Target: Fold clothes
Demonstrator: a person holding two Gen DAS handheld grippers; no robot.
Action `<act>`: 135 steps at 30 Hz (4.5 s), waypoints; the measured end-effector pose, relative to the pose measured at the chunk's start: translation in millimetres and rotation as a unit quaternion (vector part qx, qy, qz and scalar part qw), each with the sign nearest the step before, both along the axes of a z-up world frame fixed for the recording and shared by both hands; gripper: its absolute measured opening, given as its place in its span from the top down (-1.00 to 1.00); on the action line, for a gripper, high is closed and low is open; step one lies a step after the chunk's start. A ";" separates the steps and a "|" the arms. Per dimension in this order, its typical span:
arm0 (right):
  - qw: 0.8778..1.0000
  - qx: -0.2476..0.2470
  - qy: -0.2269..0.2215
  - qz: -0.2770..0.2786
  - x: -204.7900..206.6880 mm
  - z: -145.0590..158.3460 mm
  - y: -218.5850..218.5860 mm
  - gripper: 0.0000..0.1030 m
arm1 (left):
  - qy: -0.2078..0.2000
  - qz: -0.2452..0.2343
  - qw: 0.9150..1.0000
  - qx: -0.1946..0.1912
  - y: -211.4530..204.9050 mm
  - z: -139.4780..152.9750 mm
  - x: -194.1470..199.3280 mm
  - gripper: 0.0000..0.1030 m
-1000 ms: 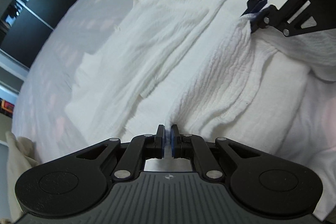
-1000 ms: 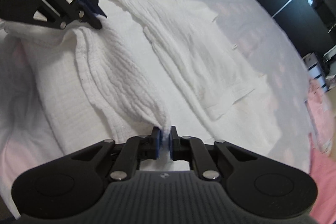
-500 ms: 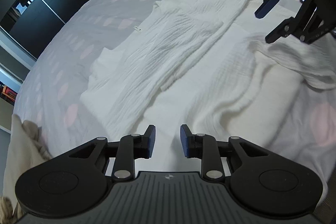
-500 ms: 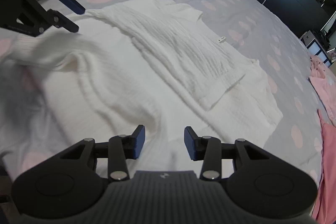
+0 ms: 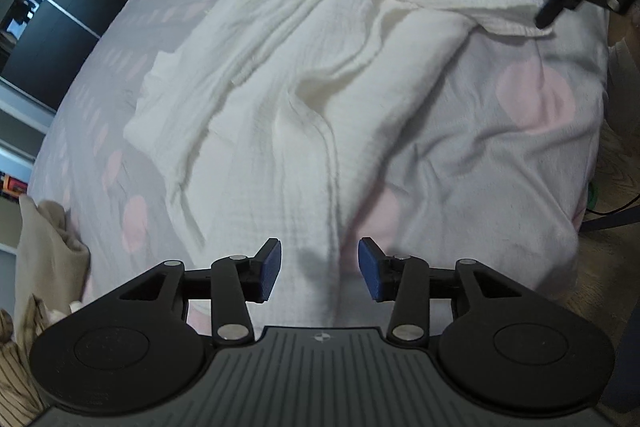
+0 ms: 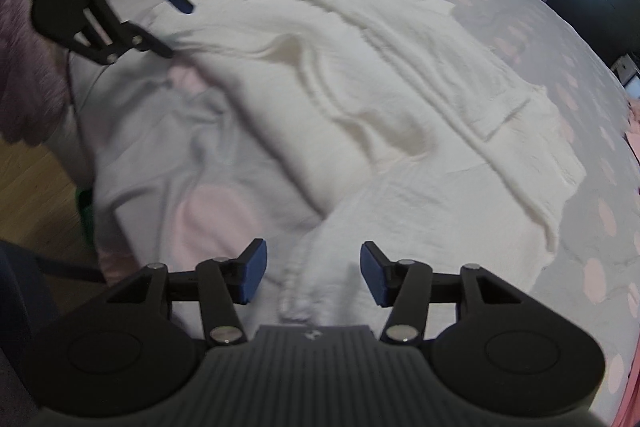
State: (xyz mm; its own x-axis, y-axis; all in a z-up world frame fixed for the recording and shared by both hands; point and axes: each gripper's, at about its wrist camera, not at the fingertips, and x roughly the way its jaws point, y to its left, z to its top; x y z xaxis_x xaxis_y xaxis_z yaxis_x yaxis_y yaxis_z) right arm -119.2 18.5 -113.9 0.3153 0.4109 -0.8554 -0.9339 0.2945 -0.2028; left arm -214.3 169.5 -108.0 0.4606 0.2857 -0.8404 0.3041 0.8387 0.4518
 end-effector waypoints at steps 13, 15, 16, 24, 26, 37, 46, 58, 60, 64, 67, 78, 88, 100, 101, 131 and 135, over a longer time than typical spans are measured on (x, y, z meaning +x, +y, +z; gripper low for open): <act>0.997 -0.067 -0.049 -0.004 3.1 -33.4 -4.3 0.71 | -0.003 0.072 0.997 0.002 23.6 -17.7 6.3 0.67; 0.996 -0.067 -0.062 -0.016 5.9 -23.9 -9.6 0.73 | -0.009 0.091 0.996 -0.017 32.0 -6.8 5.6 0.78; 0.995 -0.066 -0.069 -0.022 7.4 -18.9 -12.5 0.74 | -0.013 0.101 0.995 -0.025 36.2 -0.6 5.3 0.83; 0.983 -0.038 -0.120 -0.137 46.6 38.7 -52.8 0.77 | -0.070 0.175 0.980 -0.063 72.5 58.2 -0.5 0.93; 0.977 -0.029 -0.130 -0.168 60.3 50.5 -65.3 0.77 | -0.083 0.192 0.976 -0.060 83.3 65.8 1.6 0.94; 0.963 -0.006 -0.162 -0.213 90.3 88.1 -89.1 0.78 | -0.159 0.191 0.968 -0.036 91.9 102.5 13.2 0.95; 0.957 0.024 -0.188 -0.219 122.6 135.9 -87.3 0.77 | -0.208 0.169 0.963 -0.014 107.9 159.0 54.9 0.95; 0.947 0.050 -0.192 -0.252 230.7 144.3 -44.7 0.76 | -0.214 0.179 0.960 -0.001 156.0 159.3 159.4 0.95; 0.946 0.052 -0.191 -0.258 252.3 138.8 -35.1 0.76 | -0.212 0.185 0.960 -0.002 168.0 150.1 177.5 0.95; 0.941 0.058 -0.188 -0.276 294.9 125.2 -14.3 0.76 | -0.205 0.197 0.959 -0.012 191.5 126.0 210.6 0.95; 0.939 0.052 -0.180 -0.287 327.9 107.1 2.1 0.76 | -0.192 0.200 0.961 -0.019 208.7 101.3 233.1 0.95; 0.946 -0.015 -0.134 -0.293 407.5 12.2 36.5 0.76 | -0.134 0.219 0.965 -0.050 245.9 15.2 294.7 0.95; 0.943 -0.003 -0.131 -0.305 425.6 -10.1 39.2 0.76 | -0.135 0.220 0.965 -0.048 251.7 -10.6 302.9 0.95; 0.934 0.028 -0.125 -0.334 441.9 -13.9 46.8 0.52 | -0.165 0.231 0.956 -0.072 253.8 0.9 314.9 0.86; 0.932 0.031 -0.128 -0.339 441.7 -12.8 44.5 0.24 | -0.164 0.229 0.957 -0.069 253.8 0.5 315.0 0.73; 0.912 0.094 0.086 -0.389 258.4 29.0 -79.5 -0.13 | -0.150 0.278 0.940 -0.130 191.8 61.6 116.6 -0.01; 0.900 0.114 0.108 -0.407 240.4 21.2 -84.8 -0.15 | -0.150 0.319 0.919 -0.179 194.5 51.5 87.1 -0.02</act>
State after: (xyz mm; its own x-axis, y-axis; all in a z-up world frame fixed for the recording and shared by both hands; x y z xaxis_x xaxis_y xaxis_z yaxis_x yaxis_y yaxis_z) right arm 121.2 -66.3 -92.7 0.4288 0.2916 -0.8551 -0.3994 0.9101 0.1101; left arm -127.2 364.0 -56.5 0.5227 0.3075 -0.7951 -0.3935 0.9144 0.0950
